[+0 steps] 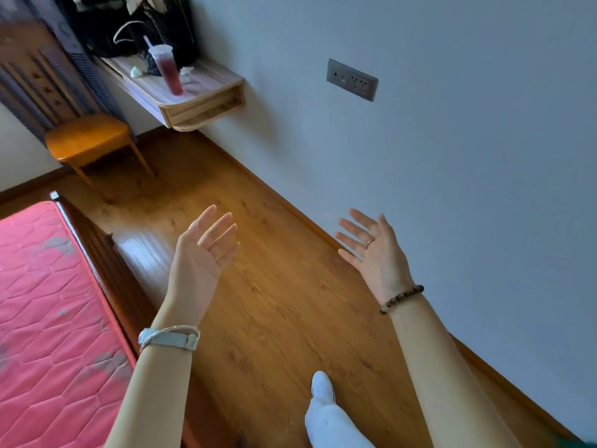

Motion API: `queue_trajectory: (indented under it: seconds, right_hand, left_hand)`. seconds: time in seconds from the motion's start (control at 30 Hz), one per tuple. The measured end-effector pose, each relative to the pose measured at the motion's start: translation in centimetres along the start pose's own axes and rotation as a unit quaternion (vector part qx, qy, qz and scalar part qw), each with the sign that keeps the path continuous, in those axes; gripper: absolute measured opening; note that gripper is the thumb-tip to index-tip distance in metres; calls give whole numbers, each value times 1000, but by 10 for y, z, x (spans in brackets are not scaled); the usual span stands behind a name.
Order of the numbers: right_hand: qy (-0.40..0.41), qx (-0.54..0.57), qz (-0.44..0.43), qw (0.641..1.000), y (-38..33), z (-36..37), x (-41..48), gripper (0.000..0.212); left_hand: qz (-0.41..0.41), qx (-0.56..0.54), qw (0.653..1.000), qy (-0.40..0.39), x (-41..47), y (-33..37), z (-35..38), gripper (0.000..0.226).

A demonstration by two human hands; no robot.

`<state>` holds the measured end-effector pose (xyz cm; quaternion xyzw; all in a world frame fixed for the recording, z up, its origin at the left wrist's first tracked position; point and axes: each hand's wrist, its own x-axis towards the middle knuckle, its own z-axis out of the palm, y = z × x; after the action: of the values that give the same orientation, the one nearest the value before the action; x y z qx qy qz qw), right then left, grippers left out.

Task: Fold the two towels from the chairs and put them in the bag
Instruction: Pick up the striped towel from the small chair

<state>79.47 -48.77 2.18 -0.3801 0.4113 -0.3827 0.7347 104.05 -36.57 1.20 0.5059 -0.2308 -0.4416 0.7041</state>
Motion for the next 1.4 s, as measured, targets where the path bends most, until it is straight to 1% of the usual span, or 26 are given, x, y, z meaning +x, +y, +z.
queue_trajectory:
  seconds: [0.17, 0.2, 0.27, 0.3, 0.37, 0.4, 0.43, 0.5, 0.53, 0.63, 0.7, 0.83, 0.9, 0.93, 1.0, 1.03, 1.07, 1.13, 1.17, 1.23, 1.27, 1.3, 1.37, 1.4]
  right_hand:
    - [-64, -23, 24, 997, -22, 6, 64, 50]
    - [-73, -31, 30, 996, -24, 9, 75, 50]
    - [-91, -48, 40, 994, -26, 18, 95, 50]
    - [-100, -55, 46, 992, -26, 23, 103, 49]
    - [-119, -63, 64, 989, -23, 34, 118, 46]
    - [-131, -66, 71, 987, -21, 40, 124, 45]
    - [-144, -69, 78, 984, -19, 46, 130, 44]
    - [-168, -77, 96, 978, -13, 61, 142, 44]
    - [-179, -82, 103, 975, -10, 68, 148, 44]
    - [-206, -97, 111, 967, -1, 92, 167, 45]
    - [-222, -102, 115, 963, 4, 109, 180, 44]
    - [-247, -118, 120, 954, 11, 148, 210, 44]
    - [-257, -127, 120, 951, 11, 167, 225, 44]
    - [-261, -131, 120, 949, 12, 178, 234, 44]
    - [-271, -139, 120, 945, 14, 200, 253, 44]
    - [-276, -143, 120, 943, 14, 213, 262, 44]
    - [-279, -147, 119, 941, 14, 225, 271, 44]
    - [-285, -152, 115, 939, 16, 251, 288, 43]
    - [-288, -150, 114, 939, 17, 262, 295, 43]
    - [-294, -145, 111, 938, 19, 285, 312, 43]
    - [-297, -144, 110, 937, 21, 295, 320, 43]
    - [-299, -142, 112, 937, 21, 306, 327, 43]
    - [-304, -139, 118, 935, 22, 324, 340, 43]
    - [-308, -136, 121, 934, 23, 333, 348, 43]
  left_hand:
    - [26, -25, 998, 59, 25, -5, 5, 61]
    - [29, -33, 996, 74, 27, -5, 6, 64]
    - [27, -43, 993, 106, 30, -6, 5, 78]
    - [26, -49, 991, 121, 31, -7, 2, 80]
    - [28, -58, 986, 153, 33, -9, -5, 62]
    - [29, -59, 983, 169, 33, -8, -10, 57]
    - [32, -59, 980, 185, 34, -7, -14, 60]
    - [38, -70, 973, 217, 36, -1, -23, 82]
    - [41, -71, 969, 232, 37, 2, -28, 82]
    - [56, -67, 963, 255, 46, 6, -48, 50]
    - [61, -70, 958, 271, 55, 9, -63, 48]
    - [80, -80, 953, 282, 80, 21, -88, 64]
    - [88, -78, 951, 285, 94, 25, -101, 62]
    - [91, -80, 949, 290, 102, 28, -108, 68]
    - [96, -85, 947, 295, 116, 37, -123, 94]
    - [99, -88, 946, 296, 124, 42, -131, 98]
    - [99, -93, 946, 295, 133, 47, -139, 93]
    - [99, -102, 944, 299, 151, 53, -157, 63]
    - [95, -101, 943, 302, 160, 55, -166, 53]
    - [98, -88, 944, 304, 176, 64, -185, 51]
    - [100, -83, 945, 301, 184, 71, -191, 54]
    - [105, -79, 945, 300, 190, 79, -197, 62]
    - [106, -77, 943, 307, 202, 91, -206, 88]
    - [109, -76, 941, 311, 209, 96, -212, 88]
